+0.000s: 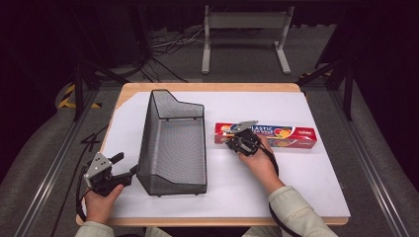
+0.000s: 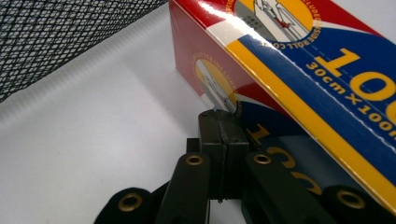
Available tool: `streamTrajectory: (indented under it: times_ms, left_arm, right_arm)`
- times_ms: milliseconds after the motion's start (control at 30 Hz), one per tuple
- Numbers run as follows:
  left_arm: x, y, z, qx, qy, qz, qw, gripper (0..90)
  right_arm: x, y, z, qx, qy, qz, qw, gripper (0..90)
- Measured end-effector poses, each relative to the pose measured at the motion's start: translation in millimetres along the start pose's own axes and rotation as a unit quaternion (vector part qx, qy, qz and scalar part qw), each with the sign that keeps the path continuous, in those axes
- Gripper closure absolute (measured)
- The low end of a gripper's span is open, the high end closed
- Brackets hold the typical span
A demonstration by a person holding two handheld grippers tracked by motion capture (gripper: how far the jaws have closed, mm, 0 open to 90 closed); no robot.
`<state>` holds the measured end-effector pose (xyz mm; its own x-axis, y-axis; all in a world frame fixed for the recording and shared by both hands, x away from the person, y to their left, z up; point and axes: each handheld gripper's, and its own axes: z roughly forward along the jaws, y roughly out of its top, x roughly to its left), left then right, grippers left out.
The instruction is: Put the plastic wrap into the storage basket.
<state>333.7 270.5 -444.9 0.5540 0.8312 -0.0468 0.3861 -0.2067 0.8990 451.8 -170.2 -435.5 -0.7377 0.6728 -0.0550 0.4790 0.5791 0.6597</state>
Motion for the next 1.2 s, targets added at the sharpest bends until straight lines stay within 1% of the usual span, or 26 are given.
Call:
streamTrajectory:
  times_ms: [33,100,167,300,367,433,500,633,733,833,900,933,1033,1200]
  left_arm:
    - [0.0,0.0,0.0,0.000,0.000,0.000,1.0000,25.1]
    - [0.1,-0.1,0.0,0.000,0.000,0.000,1.0000,25.1]
    - [0.1,-0.1,0.1,0.000,0.000,0.000,1.0000,25.1]
    - [-0.2,-0.1,0.5,0.000,0.000,0.001,1.0000,25.1]
    - [-0.4,0.0,0.7,0.001,0.000,0.002,1.0000,25.1]
    - [-0.6,0.0,0.7,0.001,0.002,0.000,1.0000,25.0]
    - [-0.5,0.0,0.7,0.001,0.002,-0.001,1.0000,24.7]
    - [-0.6,0.0,1.0,0.002,0.002,-0.001,1.0000,24.5]
    - [-0.3,-0.1,1.1,0.003,0.003,0.000,1.0000,24.5]
    - [0.0,-0.1,0.8,0.003,0.004,-0.002,1.0000,24.5]
    - [0.0,-0.2,0.7,0.003,0.005,-0.002,1.0000,24.5]
    - [0.0,-0.2,0.7,0.003,0.005,-0.002,1.0000,24.6]
    - [-0.1,-0.2,0.8,0.002,0.005,-0.002,1.0000,24.6]
    - [0.1,-0.3,0.6,0.004,0.006,-0.003,1.0000,24.4]
  right_arm:
    - [0.0,-0.4,-1.0,0.001,0.004,0.000,1.0000,90.0]
    - [-0.1,-1.3,-4.4,-0.003,0.023,0.007,0.9997,90.0]
    - [-0.7,-2.1,-10.6,-0.005,0.036,0.005,0.9993,90.0]
    - [-2.8,-2.1,-25.2,-0.006,0.042,-0.004,0.9991,90.0]
    - [-5.2,-2.0,-35.0,-0.011,0.046,-0.003,0.9989,90.0]
    - [-10.2,-2.9,-46.1,-0.022,0.055,-0.005,0.9983,90.0]
    - [-16.8,-4.5,-55.2,-0.025,0.051,-0.002,0.9984,90.0]
    - [-32.3,-8.7,-69.7,-0.028,0.038,0.014,0.9988,90.0]
    - [-44.7,-12.3,-80.9,-0.034,0.033,0.029,0.9984,90.0]
    - [-54.5,-15.2,-88.9,-0.035,0.028,0.036,0.9984,90.0]
    - [-61.7,-17.6,-94.8,-0.035,0.018,0.044,0.9983,90.0]
    - [-61.7,-17.6,-94.8,-0.035,0.018,0.044,0.9983,90.0]
    - [-73.4,-21.0,-103.3,-0.032,0.002,0.054,0.9980,90.0]
    - [-89.9,-24.8,-115.7,-0.030,-0.017,0.067,0.9972,90.0]
